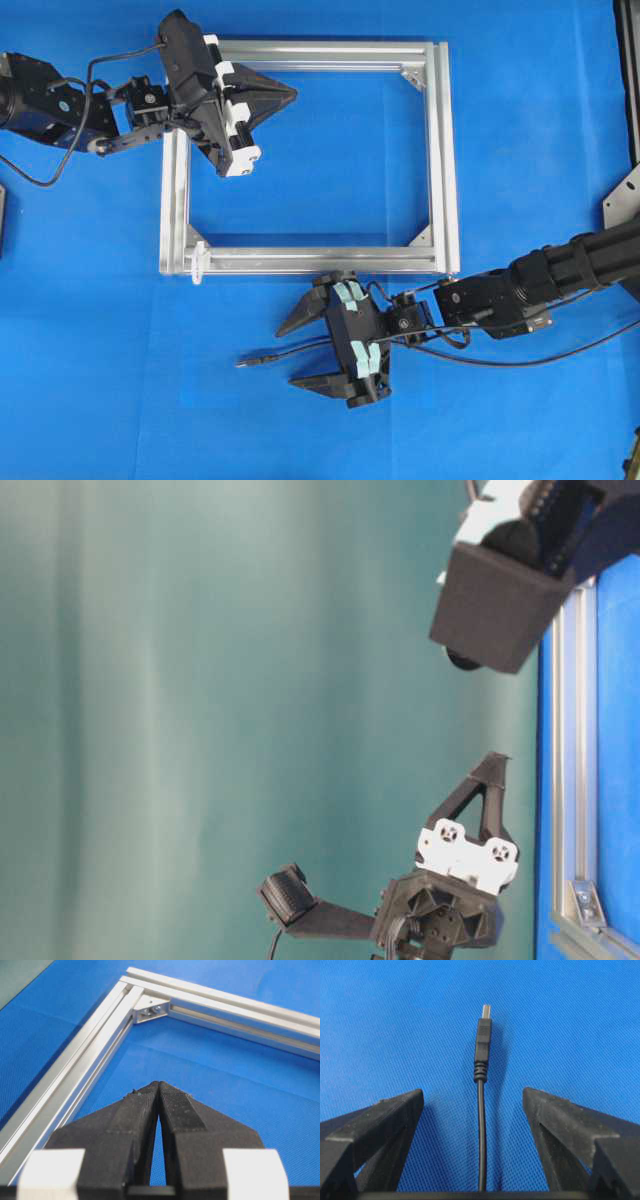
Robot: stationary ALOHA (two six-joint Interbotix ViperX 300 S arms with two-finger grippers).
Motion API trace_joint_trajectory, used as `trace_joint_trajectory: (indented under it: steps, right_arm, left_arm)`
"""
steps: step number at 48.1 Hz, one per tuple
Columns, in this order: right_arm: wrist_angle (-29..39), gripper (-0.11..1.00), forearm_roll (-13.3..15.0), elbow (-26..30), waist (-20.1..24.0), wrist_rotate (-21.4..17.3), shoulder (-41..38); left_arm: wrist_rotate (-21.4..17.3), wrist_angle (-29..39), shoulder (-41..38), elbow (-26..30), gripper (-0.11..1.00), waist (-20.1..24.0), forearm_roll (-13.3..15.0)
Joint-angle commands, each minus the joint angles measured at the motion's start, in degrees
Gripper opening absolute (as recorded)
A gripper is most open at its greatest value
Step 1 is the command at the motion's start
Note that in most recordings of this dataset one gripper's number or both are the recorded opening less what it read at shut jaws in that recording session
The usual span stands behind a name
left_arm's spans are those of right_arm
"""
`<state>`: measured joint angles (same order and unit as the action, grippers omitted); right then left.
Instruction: Insert the wire through the string loop located on the left side.
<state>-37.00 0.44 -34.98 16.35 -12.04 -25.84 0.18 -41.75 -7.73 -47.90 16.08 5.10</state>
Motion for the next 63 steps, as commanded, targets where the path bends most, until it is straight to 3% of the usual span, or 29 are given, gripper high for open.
trace_joint_trajectory:
  steps: [1,8,18,24,37,63]
  right_arm:
    - [-0.18,0.88,-0.35,0.7,0.09,-0.09,0.88]
    - [-0.18,0.78,-0.35,0.79,0.09,-0.09,0.88]
    - [-0.09,0.19,-0.35,0.88,-0.09,0.09,0.88]
    - [-0.09,0.0,-0.18,0.88,-0.18,0.09,0.88]
    - [1.05,0.0,-0.09,0.79,-0.18,0.09,1.76]
    - [12.3,0.0,0.09,0.18,-0.18,0.53,13.89]
  left_arm:
    - [0.09,-0.26,1.67,0.35,0.0,0.09,-0.09]
    - [0.18,-0.26,1.76,0.35,0.0,0.09,-0.09]
    - [0.18,-0.18,1.76,0.35,0.0,0.09,-0.09]
    - [0.18,-0.18,1.76,0.35,0.0,0.09,-0.09]
    - [0.18,-0.18,1.76,0.35,0.0,0.09,-0.09]
    - [0.18,-0.18,1.76,0.35,0.0,0.09,-0.09]
